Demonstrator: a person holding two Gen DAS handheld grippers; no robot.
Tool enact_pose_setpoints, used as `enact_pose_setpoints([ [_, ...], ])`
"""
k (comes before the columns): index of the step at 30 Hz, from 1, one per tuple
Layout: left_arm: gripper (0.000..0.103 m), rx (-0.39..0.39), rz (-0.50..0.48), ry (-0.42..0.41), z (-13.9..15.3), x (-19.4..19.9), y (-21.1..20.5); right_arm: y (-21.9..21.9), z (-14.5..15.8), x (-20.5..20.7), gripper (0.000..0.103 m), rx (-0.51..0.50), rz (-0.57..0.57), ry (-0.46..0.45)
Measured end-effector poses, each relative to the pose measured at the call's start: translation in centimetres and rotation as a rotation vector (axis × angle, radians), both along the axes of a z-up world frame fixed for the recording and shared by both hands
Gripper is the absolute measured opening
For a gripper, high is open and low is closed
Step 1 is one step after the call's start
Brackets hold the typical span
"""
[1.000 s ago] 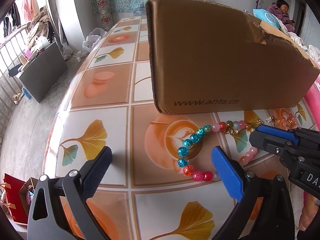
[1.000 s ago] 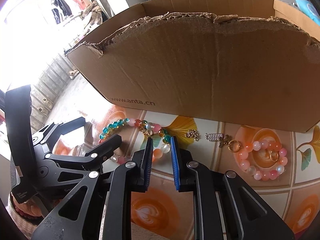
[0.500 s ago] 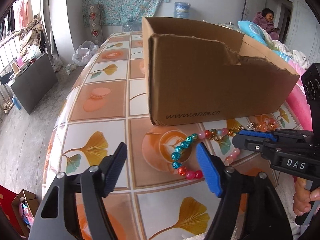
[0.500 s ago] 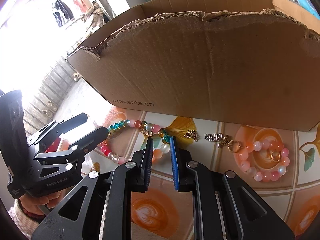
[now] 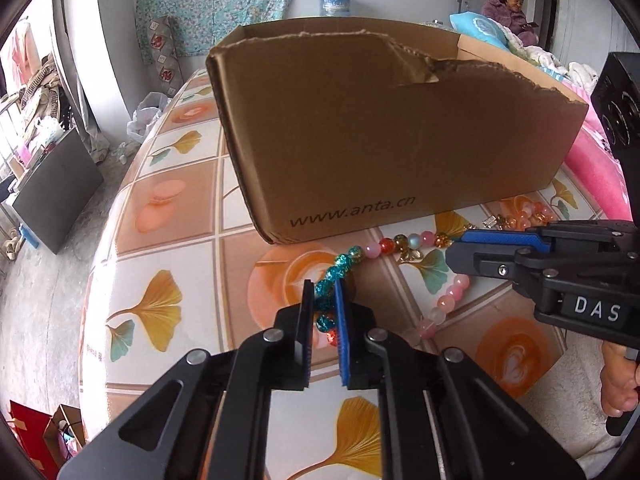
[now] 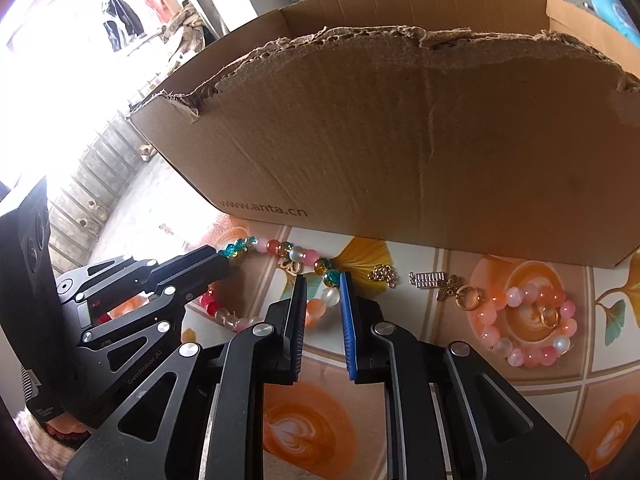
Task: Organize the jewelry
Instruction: 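Carry the bead bracelet into the box and open the left gripper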
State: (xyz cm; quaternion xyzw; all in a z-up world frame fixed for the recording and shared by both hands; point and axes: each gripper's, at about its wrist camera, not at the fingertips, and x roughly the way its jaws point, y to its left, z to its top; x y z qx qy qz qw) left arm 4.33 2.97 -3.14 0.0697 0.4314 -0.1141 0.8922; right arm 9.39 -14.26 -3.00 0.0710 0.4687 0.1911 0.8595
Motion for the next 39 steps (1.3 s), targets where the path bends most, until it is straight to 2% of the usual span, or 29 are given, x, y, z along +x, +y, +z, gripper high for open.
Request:
enact_pose_setpoints([
  [2, 0.009, -0.020, 0.000, -0.003, 0.4, 0.0, -0.1, -0.1, 0.1, -0.2, 0.014, 0.011, -0.006, -0.001],
  [3, 0.009, -0.028, -0.002, -0.010, 0.6, -0.2, 0.1, -0.3, 0.3, -0.3, 0.006, 0.017, -0.007, -0.006],
  [8, 0.009, -0.084, -0.011, -0.041, 2.5, -1.2, 0.3, -1.0, 1.3, -1.0, 0.006, 0.050, -0.014, -0.028],
  [18, 0.009, -0.135, -0.032, -0.106, 5.7, -3.2, -0.4, -2.1, 3.5, -2.6, 0.006, 0.087, -0.012, -0.087],
  [22, 0.009, -0.172, -0.055, -0.144, 8.1, -4.0, -0.2, -2.4, 5.4, -3.5, 0.006, 0.112, -0.002, -0.130],
  [27, 0.009, -0.214, -0.095, -0.232, 13.0, -4.1, -0.3, -2.6, 9.5, -3.8, 0.006, 0.129, 0.042, -0.220],
  [30, 0.009, -0.222, -0.120, -0.275, 15.7, -2.7, -0.5, -2.6, 12.0, -2.3, 0.006, 0.129, 0.067, -0.271],
  [32, 0.009, -0.221, -0.130, -0.293, 17.0, -1.0, -0.5, -2.9, 13.1, -0.5, 0.006, 0.141, 0.082, -0.272],
  [35, 0.009, -0.221, -0.125, -0.269, 17.5, 2.5, -0.5, -3.0, 13.3, 3.6, 0.006, 0.143, 0.088, -0.225],
  [39, 0.009, -0.191, -0.118, -0.188, 15.8, 7.6, -0.8, -2.6, 11.3, 9.2, 0.006, 0.135, 0.094, -0.084],
])
